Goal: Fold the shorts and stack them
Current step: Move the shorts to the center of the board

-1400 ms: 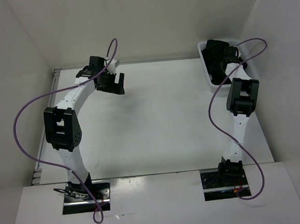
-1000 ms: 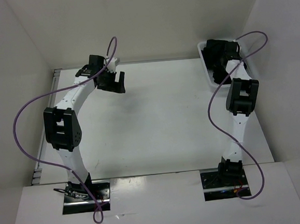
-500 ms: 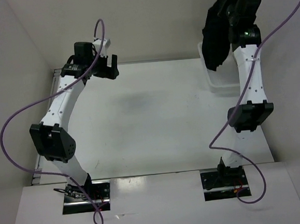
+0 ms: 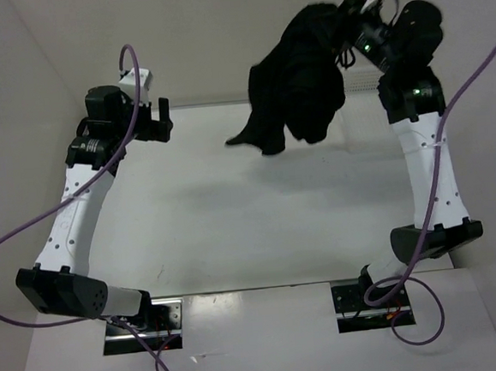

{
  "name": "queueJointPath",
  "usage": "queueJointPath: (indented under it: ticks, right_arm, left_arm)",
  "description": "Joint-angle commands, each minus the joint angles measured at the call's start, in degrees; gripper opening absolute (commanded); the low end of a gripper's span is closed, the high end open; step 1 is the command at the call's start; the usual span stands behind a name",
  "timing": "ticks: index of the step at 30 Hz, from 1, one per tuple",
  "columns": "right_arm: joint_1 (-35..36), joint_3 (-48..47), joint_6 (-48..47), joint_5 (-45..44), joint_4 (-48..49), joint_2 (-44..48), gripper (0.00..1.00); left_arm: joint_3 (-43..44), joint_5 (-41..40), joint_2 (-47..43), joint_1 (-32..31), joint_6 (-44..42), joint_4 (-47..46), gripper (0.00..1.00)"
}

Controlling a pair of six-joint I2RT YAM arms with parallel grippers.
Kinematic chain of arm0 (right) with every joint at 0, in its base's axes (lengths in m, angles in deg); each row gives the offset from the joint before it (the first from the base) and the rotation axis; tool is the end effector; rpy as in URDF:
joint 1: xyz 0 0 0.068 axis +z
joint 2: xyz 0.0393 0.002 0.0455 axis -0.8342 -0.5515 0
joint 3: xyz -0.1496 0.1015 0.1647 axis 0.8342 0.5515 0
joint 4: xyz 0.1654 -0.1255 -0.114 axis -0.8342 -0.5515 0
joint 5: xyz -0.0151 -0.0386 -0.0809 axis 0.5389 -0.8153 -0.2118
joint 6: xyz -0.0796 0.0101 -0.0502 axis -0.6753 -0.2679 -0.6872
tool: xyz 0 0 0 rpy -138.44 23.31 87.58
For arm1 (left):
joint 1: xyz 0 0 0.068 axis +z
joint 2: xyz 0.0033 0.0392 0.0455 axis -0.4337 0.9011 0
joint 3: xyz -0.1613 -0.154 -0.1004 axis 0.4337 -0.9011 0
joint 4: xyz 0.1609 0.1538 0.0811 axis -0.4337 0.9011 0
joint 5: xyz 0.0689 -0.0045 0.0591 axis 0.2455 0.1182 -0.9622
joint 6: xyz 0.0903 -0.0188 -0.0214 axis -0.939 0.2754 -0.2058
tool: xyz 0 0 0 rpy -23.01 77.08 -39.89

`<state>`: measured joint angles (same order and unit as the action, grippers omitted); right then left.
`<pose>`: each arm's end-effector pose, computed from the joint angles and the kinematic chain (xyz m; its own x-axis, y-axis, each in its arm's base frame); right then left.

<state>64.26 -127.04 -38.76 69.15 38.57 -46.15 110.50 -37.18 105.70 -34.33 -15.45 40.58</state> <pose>0.3045 0.0761 0.5686 0.1898 0.2051 -0.9602 -0.5528 0.8305 0.0681 0.3300 -0.0558 0.3889 -0.3383 0.0480 -0.9398 0.2097 0.9774 -0.0255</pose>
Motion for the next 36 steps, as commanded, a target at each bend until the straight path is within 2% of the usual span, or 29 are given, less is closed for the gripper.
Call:
queueJointPath:
  ticks: [1,2,3,5,8,10,13,14,16,20,24,26,32,34,35,36]
  right_arm:
    - [0.27,19.13,2.69,10.42,3.15,0.87,0.47]
    - [0.27,23.97,1.9,10.96,4.04,1.76,0.58]
    - [0.27,32.46,1.11,10.97,4.05,2.47,0.61]
    - [0.27,41.98,-2.38,8.87,3.52,4.57,0.65]
    - [0.27,49.83,-7.74,5.01,2.91,7.73,0.66]
    - [0.27,52.22,-9.35,3.51,2.38,8.36,0.66]
    - [0.27,55.39,-9.88,2.36,2.38,8.98,0.66]
    - [0.27,56.44,-9.88,2.36,3.07,8.98,0.66]
    - [0.27,57.67,-9.88,2.97,3.86,8.28,0.66]
    - [0.27,56.81,-9.88,0.96,5.19,3.45,0.66]
    - [3.51,51.98,-11.64,-5.18,5.72,-4.18,0.66]
    - [4.75,47.59,-11.64,-5.82,6.42,-7.44,0.66]
    - [6.07,35.9,-1.09,-10.11,8.62,-21.15,0.66]
    - [6.07,33.09,-1.09,-14.05,9.14,-25.27,0.68]
    - [6.07,32.38,-1.7,-15.38,9.14,-26.52,0.71]
    - [6.07,31.24,-2.32,-16.44,9.67,-27.66,0.71]
  left_arm:
    - [-4.71,0.08,-3.99,0.8,-0.19,-0.24,1.0]
    - [-5.87,1.14,-4.61,0.8,-0.19,0.56,1.0]
    - [-6.84,1.93,-5.49,0.8,-0.19,1.79,1.0]
    - [-10.69,2.56,-6.11,-0.51,-0.19,3.2,1.0]
    - [-16.23,0.81,-6.81,-5.15,-0.19,5.84,1.0]
    - [-21.6,0.27,-6.81,-10.67,-0.19,6.54,1.0]
    - [-25.38,-0.25,-3.92,-16.67,-0.19,6.54,1.0]
    - [-26.0,-1.56,-3.04,-20.61,-0.19,6.54,1.0]
    - [-28.45,-4.11,-0.32,-23.53,-0.19,4.36,1.0]
    - [-32.15,-12.63,5.21,-24.16,-0.19,-3.47,1.0]
    - [-34.96,-8.26,5.75,-24.16,-0.19,-1.46,1.0]
    - [-36.98,-8.86,6.45,-24.16,-0.19,-4.08,1.0]
    - [-40.16,-5.44,9.0,-24.16,-0.19,-5.49,1.0]
    - [-40.95,-7.54,10.84,-24.16,-0.19,-7.16,0.95]
    - [-41.56,-8.25,11.55,-24.16,-0.19,-7.78,0.84]
    - [-41.56,-8.25,12.16,-24.16,-0.19,-8.3,0.78]
